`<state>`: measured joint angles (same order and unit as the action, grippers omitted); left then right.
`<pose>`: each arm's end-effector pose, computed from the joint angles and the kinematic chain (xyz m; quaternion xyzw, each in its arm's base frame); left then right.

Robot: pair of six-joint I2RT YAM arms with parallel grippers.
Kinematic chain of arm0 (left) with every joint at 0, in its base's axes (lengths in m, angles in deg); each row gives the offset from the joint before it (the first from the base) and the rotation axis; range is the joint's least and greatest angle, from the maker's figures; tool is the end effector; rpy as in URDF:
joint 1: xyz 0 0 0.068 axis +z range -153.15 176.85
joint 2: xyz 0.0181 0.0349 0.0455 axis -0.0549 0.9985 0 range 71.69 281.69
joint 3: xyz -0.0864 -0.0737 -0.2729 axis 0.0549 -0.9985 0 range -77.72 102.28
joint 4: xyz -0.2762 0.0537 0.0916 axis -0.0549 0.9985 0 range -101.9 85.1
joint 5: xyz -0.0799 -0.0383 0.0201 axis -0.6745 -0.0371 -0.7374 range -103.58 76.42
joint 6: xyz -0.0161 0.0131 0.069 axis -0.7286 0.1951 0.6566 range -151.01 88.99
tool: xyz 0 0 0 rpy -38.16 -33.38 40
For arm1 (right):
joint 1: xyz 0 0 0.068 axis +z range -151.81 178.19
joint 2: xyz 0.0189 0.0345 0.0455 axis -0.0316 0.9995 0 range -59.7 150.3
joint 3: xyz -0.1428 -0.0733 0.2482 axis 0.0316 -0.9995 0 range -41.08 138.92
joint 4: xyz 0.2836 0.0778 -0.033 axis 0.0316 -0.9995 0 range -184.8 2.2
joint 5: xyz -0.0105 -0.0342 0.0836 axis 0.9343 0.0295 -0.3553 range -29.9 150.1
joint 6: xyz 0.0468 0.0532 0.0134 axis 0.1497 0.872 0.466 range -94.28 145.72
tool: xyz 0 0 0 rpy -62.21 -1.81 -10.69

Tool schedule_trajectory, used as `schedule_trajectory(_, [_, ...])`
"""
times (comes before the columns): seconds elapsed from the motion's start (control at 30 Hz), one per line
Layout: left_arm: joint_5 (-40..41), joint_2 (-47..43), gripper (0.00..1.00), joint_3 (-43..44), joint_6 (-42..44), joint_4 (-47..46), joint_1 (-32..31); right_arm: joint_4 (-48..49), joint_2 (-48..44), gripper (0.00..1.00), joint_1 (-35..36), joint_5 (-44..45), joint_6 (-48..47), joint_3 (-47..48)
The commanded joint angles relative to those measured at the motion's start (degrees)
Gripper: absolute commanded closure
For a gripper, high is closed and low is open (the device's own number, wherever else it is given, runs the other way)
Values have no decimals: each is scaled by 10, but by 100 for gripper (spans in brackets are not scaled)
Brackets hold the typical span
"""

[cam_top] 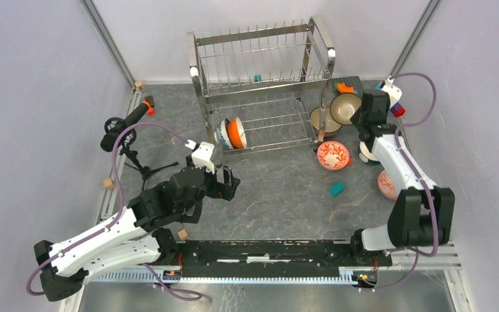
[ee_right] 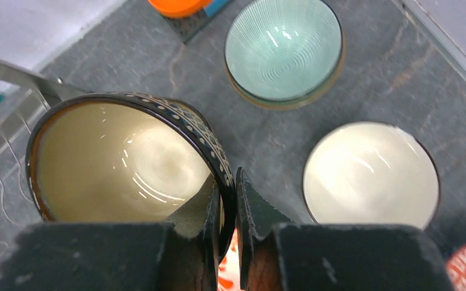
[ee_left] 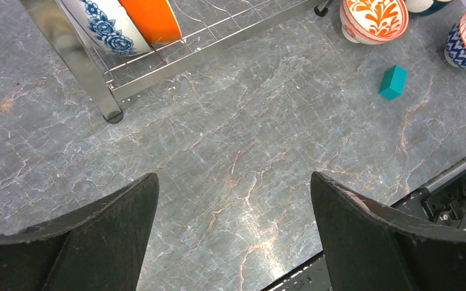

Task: Unload the bowls from the dish rack
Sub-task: Place the bowl with the bowl.

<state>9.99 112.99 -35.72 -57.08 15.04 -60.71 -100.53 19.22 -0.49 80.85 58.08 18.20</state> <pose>0.1274 -0.1561 0.3098 0.1218 0.8294 -0.2154 0.5009 0.3600 -0.0128 0.2880 0.3142 0.8071 -0.0137 0.4996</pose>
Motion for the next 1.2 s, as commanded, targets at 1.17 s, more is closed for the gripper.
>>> schedule_trajectory(1.17, [27,28,0,12,11,2,2,33,275,100,-5,-150,23,189])
